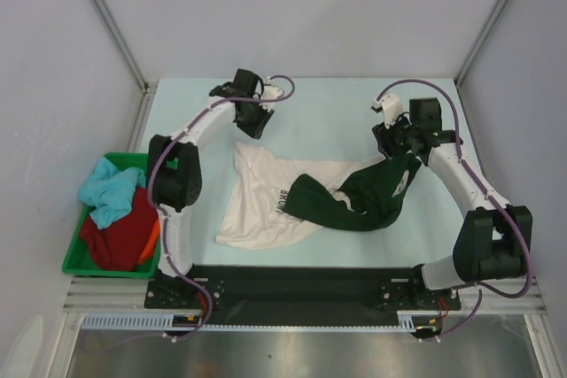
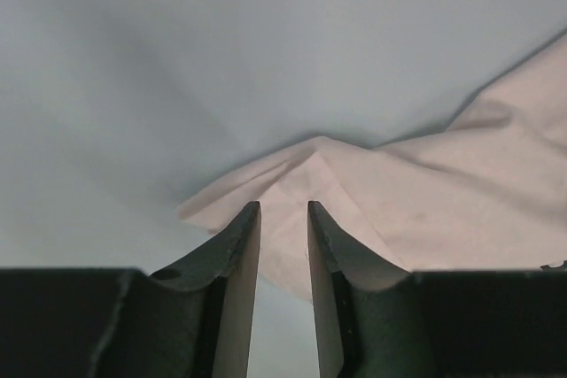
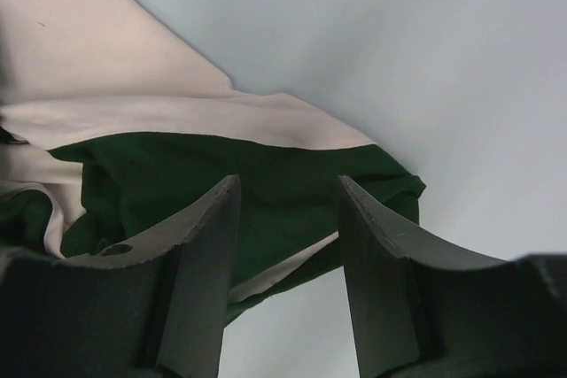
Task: Fold and stack the t-shirts
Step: Flatten the tshirt out
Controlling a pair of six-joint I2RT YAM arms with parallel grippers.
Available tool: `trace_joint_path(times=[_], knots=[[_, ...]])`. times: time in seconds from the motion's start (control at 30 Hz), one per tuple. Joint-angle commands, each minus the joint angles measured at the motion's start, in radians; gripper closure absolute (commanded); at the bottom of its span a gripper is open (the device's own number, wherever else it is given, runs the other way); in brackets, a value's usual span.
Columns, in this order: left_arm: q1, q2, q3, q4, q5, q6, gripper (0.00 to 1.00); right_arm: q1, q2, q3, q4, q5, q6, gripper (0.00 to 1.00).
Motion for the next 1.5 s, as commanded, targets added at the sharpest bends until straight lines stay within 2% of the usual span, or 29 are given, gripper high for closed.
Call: trace_joint_path(times=[0.0, 0.13, 0.27, 0.63, 0.87, 1.03, 1.07, 1.13, 1.23, 1.47], knots=[[-0.046, 0.042, 0.038, -0.05, -0.027, -0.008, 0.67, -0.001, 0.002, 0.028, 0.007, -0.027, 0.019, 0.48], [-0.057, 0.096, 0.062, -0.059, -0.032, -0.032, 0.58, -0.004, 0.015, 0.029, 0.017, -0.004, -0.007, 0.48], [-0.068, 0.127, 0.076, -0.054, -0.058, -0.032, 0.56, -0.01, 0.018, 0.032, 0.016, -0.015, 0.005, 0.48], [-0.071, 0.174, 0.11, -0.039, -0.124, -0.027, 0.59, -0.012, 0.038, 0.025, 0.03, -0.016, 0.005, 0.49], [-0.069, 0.2, 0.112, -0.036, -0.131, -0.015, 0.66, -0.012, 0.055, 0.034, 0.04, -0.015, 0.005, 0.48], [-0.069, 0.211, 0.11, -0.036, -0.13, -0.012, 0.67, -0.012, 0.065, 0.035, 0.043, -0.007, -0.001, 0.49], [-0.069, 0.211, 0.111, -0.036, -0.13, -0.012, 0.68, -0.012, 0.066, 0.037, 0.043, -0.006, -0.002, 0.49], [-0.069, 0.208, 0.112, -0.033, -0.131, -0.012, 0.77, -0.012, 0.069, 0.037, 0.042, -0.006, -0.002, 0.49], [-0.066, 0.191, 0.116, -0.022, -0.148, -0.017, 0.99, -0.012, 0.071, 0.032, 0.028, -0.012, -0.016, 0.49], [-0.05, 0.033, 0.113, -0.008, -0.182, -0.009, 1.0, -0.006, 0.097, -0.005, -0.081, -0.048, -0.148, 0.49]])
